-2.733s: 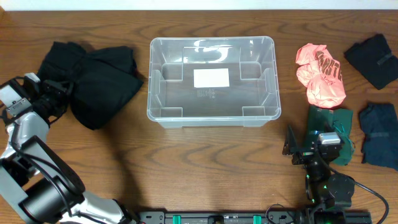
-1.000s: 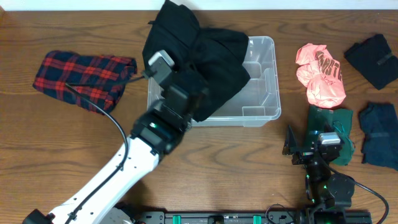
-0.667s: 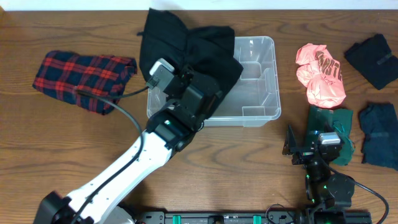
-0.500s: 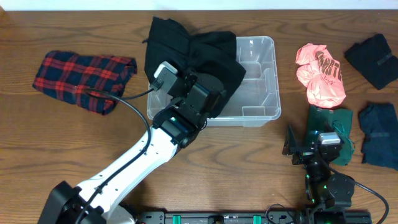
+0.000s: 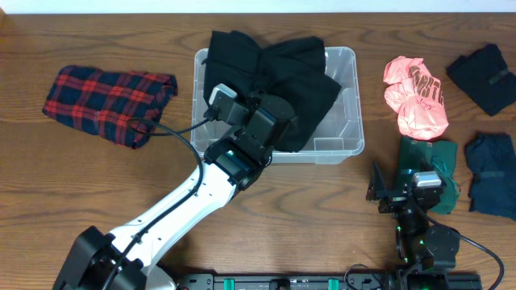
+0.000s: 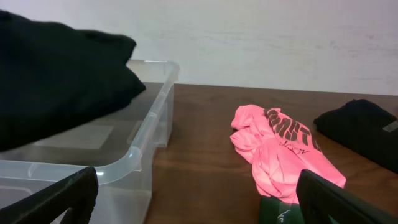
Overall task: Pack container
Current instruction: 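Lift the black garment with the left gripper and lower it into the bin, then open the left gripper and withdraw it toward the plaid shirt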
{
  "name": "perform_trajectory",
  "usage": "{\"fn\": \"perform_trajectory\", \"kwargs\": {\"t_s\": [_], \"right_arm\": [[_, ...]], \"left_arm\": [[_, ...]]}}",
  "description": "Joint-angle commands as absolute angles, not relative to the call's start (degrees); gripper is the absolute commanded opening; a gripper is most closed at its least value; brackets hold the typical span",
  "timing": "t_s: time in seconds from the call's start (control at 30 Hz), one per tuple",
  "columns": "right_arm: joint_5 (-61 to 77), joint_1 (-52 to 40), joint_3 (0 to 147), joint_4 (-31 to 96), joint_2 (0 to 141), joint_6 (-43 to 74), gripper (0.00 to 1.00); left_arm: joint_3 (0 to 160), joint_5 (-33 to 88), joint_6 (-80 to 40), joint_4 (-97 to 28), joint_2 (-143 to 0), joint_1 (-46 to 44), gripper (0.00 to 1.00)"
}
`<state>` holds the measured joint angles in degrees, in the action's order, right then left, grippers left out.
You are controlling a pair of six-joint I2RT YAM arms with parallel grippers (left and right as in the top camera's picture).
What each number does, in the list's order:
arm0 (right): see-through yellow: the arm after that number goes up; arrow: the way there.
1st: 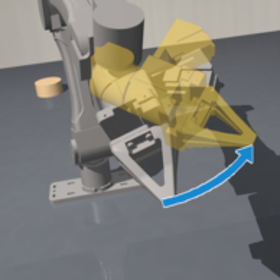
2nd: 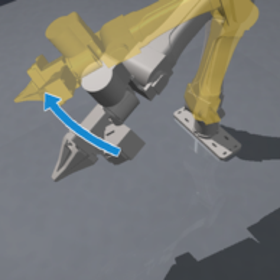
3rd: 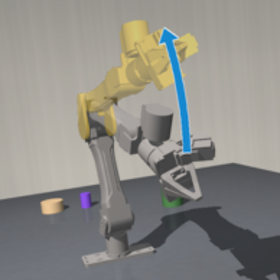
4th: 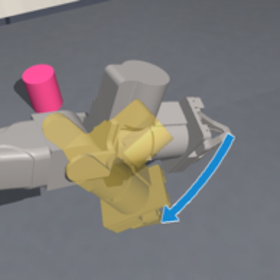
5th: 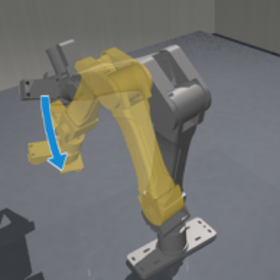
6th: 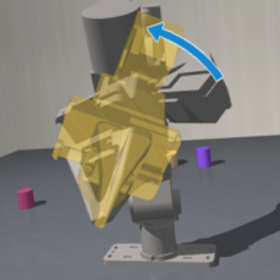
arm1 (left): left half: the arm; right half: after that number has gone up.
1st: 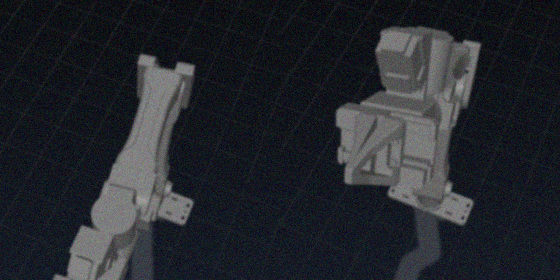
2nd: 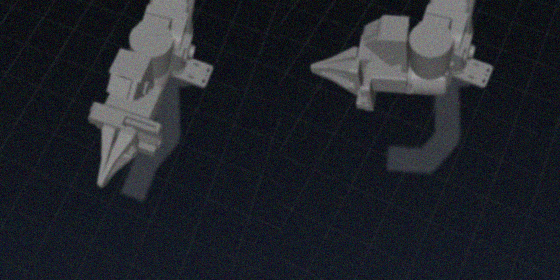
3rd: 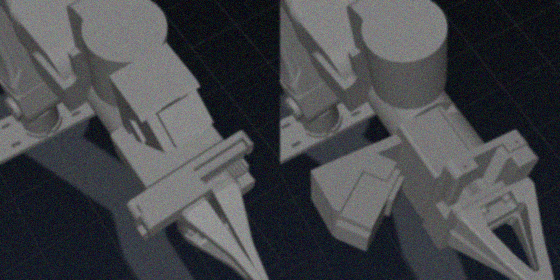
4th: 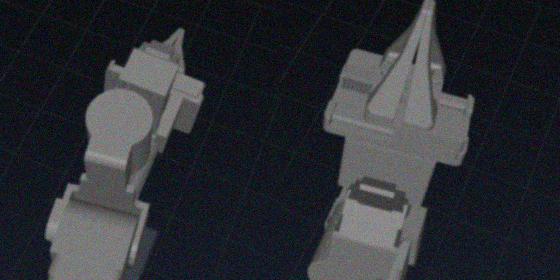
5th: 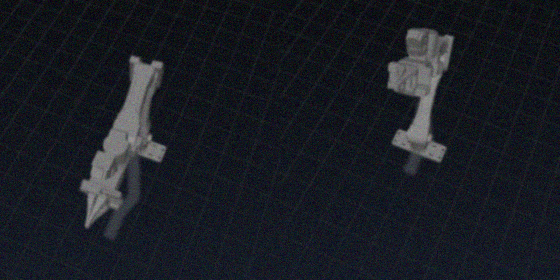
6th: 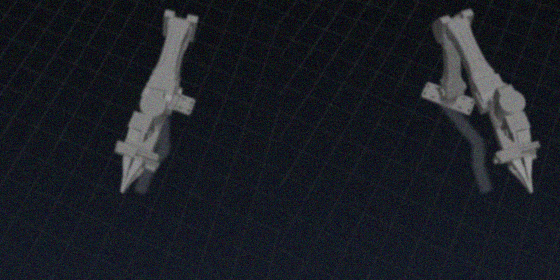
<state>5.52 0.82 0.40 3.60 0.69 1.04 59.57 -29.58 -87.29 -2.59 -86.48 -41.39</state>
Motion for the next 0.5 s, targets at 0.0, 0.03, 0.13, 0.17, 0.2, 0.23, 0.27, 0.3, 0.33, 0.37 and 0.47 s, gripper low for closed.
{"fn": "perform_trajectory", "kwargs": {"t_s": [0.0, 0.03, 0.13, 0.17, 0.2, 0.23, 0.27, 0.3, 0.33, 0.37, 0.47], "right_arm": [[5.4, 0.4, 0.3, 3.8, 0.4, 1.7, 0.99], [5.4, 0.4, 0.3, 3.8, 0.4, 1.7, 0.99], [5.4, 0.4, 0.3, 3.8, 0.4, 1.7, 0.99], [5.4, 0.4, 0.3, 3.8, 0.4, 1.7, 0.99], [5.4, 0.4, 0.3, 3.8, 0.4, 1.7, 0.99], [5.4, 0.4, 0.3, 3.8, 0.4, 1.7, 0.99], [5.4, 0.4, 0.3, 3.8, 0.4, 1.6, 0.99], [5.4, 0.4, 0.3, 3.8, 0.4, 1.7, 0.99], [5.4, 0.4, 0.3, 3.8, 0.4, 1.7, 0.99], [5.4, 0.4, 0.3, 3.8, 0.4, 1.6, 0.99], [5.4, 0.4, 0.3, 3.8, 0.4, 1.7, 0.99]], "left_arm": [[60.9, -30.4, -88.9, -0.8, -85.7, -41.8, 0.06], [60.9, -30.3, -88.9, -0.3, -85.7, -41.8, 0.06], [60.9, -30.0, -88.9, 0.4, -85.7, -41.9, 0.28], [60.9, -30.0, -88.9, 0.6, -85.7, -41.9, 0.39], [60.9, -30.0, -88.9, 0.6, -85.7, -41.9, 0.49], [60.9, -30.0, -88.9, 0.6, -85.7, -41.9, 0.57], [60.9, -30.0, -88.8, 0.8, -85.7, -41.9, 0.62], [60.9, -30.0, -88.8, 1.0, -85.7, -41.9, 0.66], [60.9, -30.0, -88.8, 1.0, -85.7, -41.9, 0.71], [60.9, -30.0, -88.8, 1.0, -85.7, -41.9, 0.74], [60.9, -30.0, -87.9, 1.0, -85.7, -41.9, 0.76]]}}
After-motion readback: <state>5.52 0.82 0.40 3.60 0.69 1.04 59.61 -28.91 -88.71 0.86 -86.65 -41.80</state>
